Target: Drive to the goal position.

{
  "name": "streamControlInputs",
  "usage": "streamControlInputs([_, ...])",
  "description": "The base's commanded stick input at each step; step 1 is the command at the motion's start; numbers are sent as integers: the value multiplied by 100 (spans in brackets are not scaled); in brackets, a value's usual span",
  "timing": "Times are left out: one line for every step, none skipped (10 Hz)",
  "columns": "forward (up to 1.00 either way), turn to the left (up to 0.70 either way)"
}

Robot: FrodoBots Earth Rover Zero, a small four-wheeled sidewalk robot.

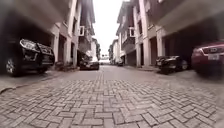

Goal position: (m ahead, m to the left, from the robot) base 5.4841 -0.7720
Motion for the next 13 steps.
streamControlInputs([70,0])
streamControlInputs([70,0])
streamControlInputs([70,0])
streamControlInputs([70,0])
streamControlInputs([70,0])
streamControlInputs([70,0])
streamControlInputs([70,0])
streamControlInputs([70,0])
streamControlInputs([70,0])
streamControlInputs([70,0])
streamControlInputs([70,0])
streamControlInputs([70,0])
streamControlInputs([70,0])
